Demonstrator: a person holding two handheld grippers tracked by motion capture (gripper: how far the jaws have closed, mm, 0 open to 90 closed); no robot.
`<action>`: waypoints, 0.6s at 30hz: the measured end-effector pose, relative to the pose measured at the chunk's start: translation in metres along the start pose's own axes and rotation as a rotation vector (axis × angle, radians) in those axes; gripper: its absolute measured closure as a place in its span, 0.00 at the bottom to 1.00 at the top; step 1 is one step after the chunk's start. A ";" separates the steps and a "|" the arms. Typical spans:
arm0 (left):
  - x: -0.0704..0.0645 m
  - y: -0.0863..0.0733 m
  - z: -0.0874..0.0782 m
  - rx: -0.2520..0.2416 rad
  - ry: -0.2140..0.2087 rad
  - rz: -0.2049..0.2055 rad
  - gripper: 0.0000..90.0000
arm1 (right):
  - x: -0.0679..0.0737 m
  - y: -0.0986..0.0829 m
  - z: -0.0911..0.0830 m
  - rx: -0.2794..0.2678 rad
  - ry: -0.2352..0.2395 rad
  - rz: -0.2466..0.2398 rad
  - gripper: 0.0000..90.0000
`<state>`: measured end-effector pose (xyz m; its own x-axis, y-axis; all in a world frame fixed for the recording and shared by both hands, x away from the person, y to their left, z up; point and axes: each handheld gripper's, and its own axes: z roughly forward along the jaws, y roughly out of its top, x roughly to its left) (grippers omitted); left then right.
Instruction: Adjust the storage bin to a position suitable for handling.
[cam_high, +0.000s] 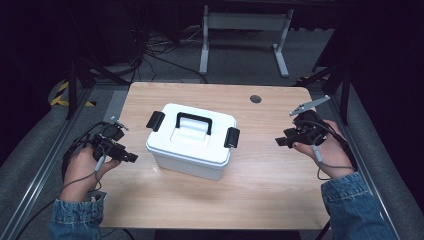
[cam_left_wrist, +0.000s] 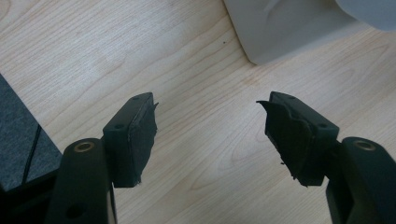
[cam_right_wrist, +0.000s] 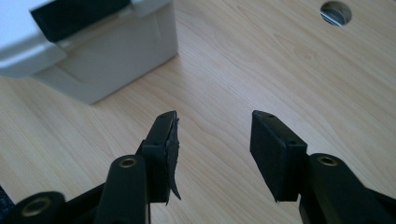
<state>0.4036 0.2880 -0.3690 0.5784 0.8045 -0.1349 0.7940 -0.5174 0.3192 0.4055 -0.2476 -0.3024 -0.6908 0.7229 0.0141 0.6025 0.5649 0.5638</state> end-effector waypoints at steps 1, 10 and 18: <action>0.000 0.000 0.000 0.001 -0.002 -0.002 0.38 | 0.002 0.004 0.000 -0.002 0.007 -0.005 0.58; 0.000 0.000 0.000 -0.002 -0.011 -0.001 0.39 | 0.016 0.035 -0.001 -0.001 0.028 -0.039 0.59; 0.000 0.000 0.000 0.005 -0.031 -0.013 0.43 | 0.032 0.063 0.001 -0.010 0.065 -0.097 0.61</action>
<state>0.4033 0.2880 -0.3689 0.5733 0.8020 -0.1677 0.8024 -0.5083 0.3126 0.4213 -0.1884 -0.2675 -0.7707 0.6371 0.0125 0.5274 0.6268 0.5735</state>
